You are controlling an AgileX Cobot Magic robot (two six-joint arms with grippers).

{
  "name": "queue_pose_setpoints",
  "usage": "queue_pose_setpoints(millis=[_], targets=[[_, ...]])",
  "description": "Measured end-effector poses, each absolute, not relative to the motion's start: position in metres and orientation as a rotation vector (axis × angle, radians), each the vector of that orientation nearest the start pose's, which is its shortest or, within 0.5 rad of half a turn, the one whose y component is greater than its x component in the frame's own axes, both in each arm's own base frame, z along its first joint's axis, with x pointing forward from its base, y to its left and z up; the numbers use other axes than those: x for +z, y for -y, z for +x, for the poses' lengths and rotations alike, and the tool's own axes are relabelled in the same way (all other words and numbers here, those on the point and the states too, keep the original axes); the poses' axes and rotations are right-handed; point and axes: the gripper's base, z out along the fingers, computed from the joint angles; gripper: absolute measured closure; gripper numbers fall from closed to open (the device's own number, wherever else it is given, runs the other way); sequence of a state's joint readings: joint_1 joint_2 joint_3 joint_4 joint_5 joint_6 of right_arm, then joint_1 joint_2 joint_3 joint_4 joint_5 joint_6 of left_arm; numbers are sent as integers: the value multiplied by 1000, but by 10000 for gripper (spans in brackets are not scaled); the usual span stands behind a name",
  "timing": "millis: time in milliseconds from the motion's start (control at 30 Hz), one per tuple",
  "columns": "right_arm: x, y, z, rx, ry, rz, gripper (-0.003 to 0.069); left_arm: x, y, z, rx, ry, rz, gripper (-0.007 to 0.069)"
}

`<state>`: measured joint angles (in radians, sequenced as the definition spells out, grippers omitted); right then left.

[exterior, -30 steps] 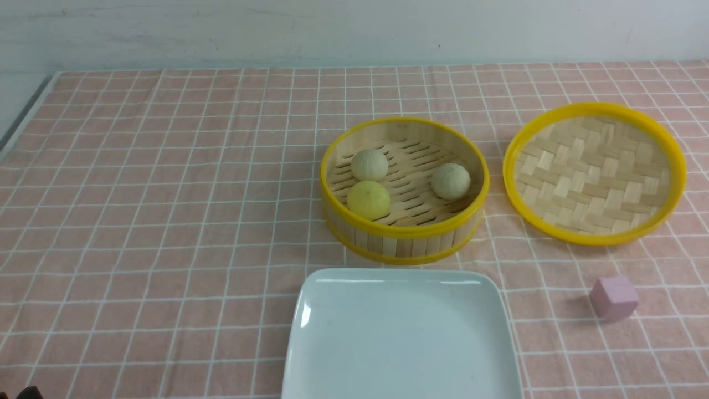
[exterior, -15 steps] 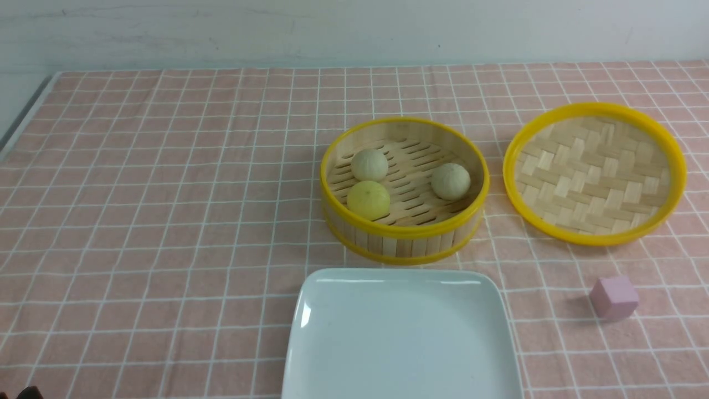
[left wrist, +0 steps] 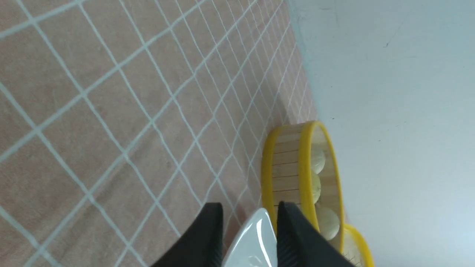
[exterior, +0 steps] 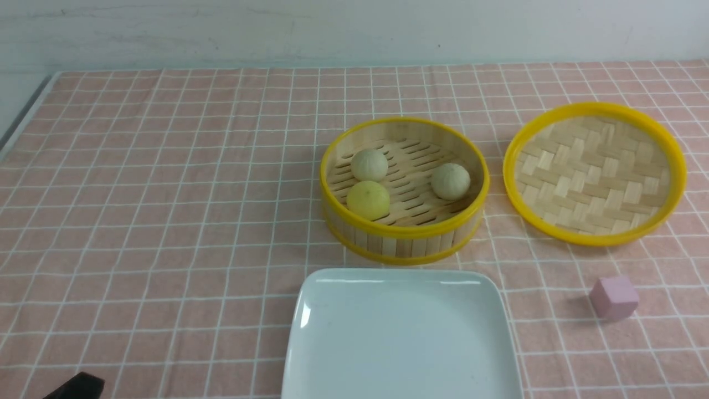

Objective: Put the steamed buns into the plate on the pink tablecloth.
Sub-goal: 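Reach toward a bun in the bamboo steamer with the right gripper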

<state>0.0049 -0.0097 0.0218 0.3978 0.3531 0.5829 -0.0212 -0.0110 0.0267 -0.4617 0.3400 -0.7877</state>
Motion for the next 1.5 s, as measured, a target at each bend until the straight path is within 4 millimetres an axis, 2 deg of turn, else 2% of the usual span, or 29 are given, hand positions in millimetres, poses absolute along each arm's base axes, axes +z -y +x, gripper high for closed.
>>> queue_pose_setpoints(millis=[133, 233, 333, 367, 433, 467, 500, 533, 633, 667, 700, 767, 800, 833, 867, 900, 967, 1000, 1033, 1067, 1167, 1233, 1300, 1367, 1400, 1433, 1500], targets=[[177, -13, 53, 811, -1719, 794, 430, 178, 15, 53, -1002, -1642, -992, 389], [192, -14, 51, 797, -1709, 734, 468, 191, 16, 50, -964, -1677, -901, 422], [233, -13, 45, 702, -1668, 555, 557, 233, 17, 41, -884, -1666, -705, 499], [249, -13, 44, 624, -1687, 467, 617, 254, 17, 38, -826, -1681, -631, 557], [268, -13, 49, 507, -1783, 374, 665, 275, 17, 39, -737, -1756, -572, 602], [276, -12, 56, 420, -1908, 325, 671, 284, 17, 42, -673, -1848, -556, 616], [280, -12, 59, 390, -1984, 308, 672, 285, 17, 49, -639, -1925, -563, 621], [281, -12, 65, 349, -2109, 297, 671, 290, 16, 52, -599, -2002, -560, 623], [279, -12, 87, 278, -2453, 290, 671, 287, 16, 70, -493, -2289, -574, 623], [277, -12, 89, 275, -2482, 291, 671, 287, 17, 71, -489, -2306, -573, 623], [274, -15, 103, 284, -2638, 260, 671, 282, 17, 83, -445, -2427, -547, 623], [270, -24, 120, 387, -2738, 170, 671, 277, 18, 94, -411, -2531, -494, 623], [268, -34, 132, 529, -2769, 75, 670, 272, 19, 102, -404, -2590, -455, 623], [267, -37, 133, 546, -2768, 23, 670, 271, 20, 102, -405, -2597, -450, 623], [266, -46, 140, 667, -2764, -52, 668, 269, 21, 106, -413, -2622, -433, 623], [267, -61, 150, 825, -2723, -202, 664, 266, 22, 112, -423, -2654, -406, 623], [271, -85, 163, 993, -2636, -442, 659, 263, 25, 118, -456, -2677, -388, 623], [273, -94, 170, 1031, -2608, -522, 658, 262, 26, 121, -470, -2684, -384, 623], [273, -95, 172, 1037, -2608, -518, 658, 262, 26, 121, -473, -2685, -384, 623], [276, -109, 183, 1050, -2584, -628, 658, 261, 27, 123, -486, -2686, -384, 623], [280, -127, 206, 1001, -2581, -727, 656, 261, 27, 125, -492, -2682, -384, 623], [283, -136, 231, 892, -2591, -713, 649, 261, 27, 125, -491, -2675, -382, 621], [284, -139, 241, 843, -2593, -703, 645, 261, 27, 126, -490, -2672, -381, 619], [284, -144, 270, 720, -2596, -673, 632, 261, 27, 126, -490, -2666, -381, 615], [281, -148, 293, 636, -2605, -653, 616, 261, 27, 126, -493, -2662, -382, 612], [283, -149, 297, 630, -2594, -641, 610, 261, 27, 126, -492, -2663, -382, 611], [283, -155, 326, 547, -2580, -626, 575, 262, 27, 126, -493, -2661, -382, 609]])
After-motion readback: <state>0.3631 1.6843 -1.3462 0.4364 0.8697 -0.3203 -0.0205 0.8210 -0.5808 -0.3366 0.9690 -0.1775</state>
